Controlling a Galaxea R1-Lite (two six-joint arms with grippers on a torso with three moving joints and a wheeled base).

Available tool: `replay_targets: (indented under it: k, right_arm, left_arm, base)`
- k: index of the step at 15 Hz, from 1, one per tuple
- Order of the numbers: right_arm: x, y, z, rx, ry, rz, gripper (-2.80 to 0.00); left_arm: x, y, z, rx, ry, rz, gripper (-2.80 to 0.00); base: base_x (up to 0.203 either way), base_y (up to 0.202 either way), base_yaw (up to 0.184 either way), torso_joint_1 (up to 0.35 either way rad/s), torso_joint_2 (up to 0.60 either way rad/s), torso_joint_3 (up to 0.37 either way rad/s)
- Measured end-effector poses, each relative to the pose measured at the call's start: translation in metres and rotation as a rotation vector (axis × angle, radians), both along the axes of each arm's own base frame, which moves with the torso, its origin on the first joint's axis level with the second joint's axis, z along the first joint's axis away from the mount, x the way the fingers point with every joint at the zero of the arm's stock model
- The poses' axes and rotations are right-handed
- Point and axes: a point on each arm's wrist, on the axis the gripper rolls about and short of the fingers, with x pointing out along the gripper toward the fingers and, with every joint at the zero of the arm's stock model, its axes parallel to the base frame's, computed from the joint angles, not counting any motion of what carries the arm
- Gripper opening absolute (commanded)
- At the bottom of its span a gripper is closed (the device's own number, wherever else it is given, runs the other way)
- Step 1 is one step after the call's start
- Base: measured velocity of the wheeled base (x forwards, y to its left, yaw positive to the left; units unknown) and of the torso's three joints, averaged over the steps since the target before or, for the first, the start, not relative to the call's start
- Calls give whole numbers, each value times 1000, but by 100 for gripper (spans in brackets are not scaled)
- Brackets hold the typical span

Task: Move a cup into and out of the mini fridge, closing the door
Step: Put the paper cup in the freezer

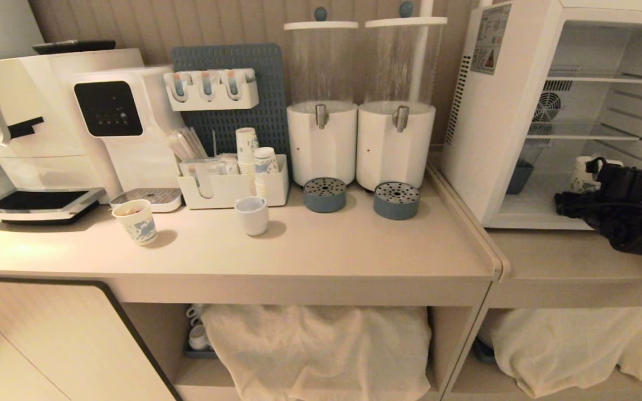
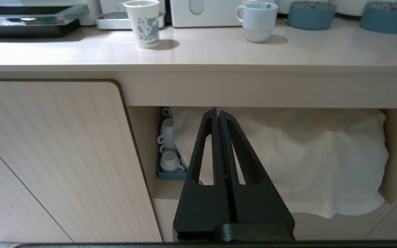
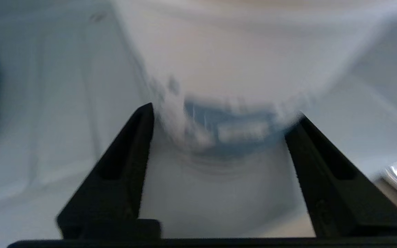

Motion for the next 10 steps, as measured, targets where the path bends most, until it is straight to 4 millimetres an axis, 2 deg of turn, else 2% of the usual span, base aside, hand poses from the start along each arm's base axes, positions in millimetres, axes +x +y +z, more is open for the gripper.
replay_targets:
  k: [2,5,8,10]
  right_arm:
    - [-14,4,8,21,16,35,0]
    - [-43,15,38,40,7,96,0]
    - [-89,33,76,80,6,212,0]
    - [-129,45,102,117,-3,333,0]
  left_arm:
    - [0,0,0,0,0,0,-280]
    - [0,0,0,0,-2,0,-280]
    - [0,0,0,0,-3,-1,-280]
    - [0,0,1,-3,-6,-1,-280]
  base:
    - [0,0,0,0,0,0]
    - [0,0,0,0,0,0]
    - [0,0,0,0,0,0]
    - [0,0,0,0,0,0]
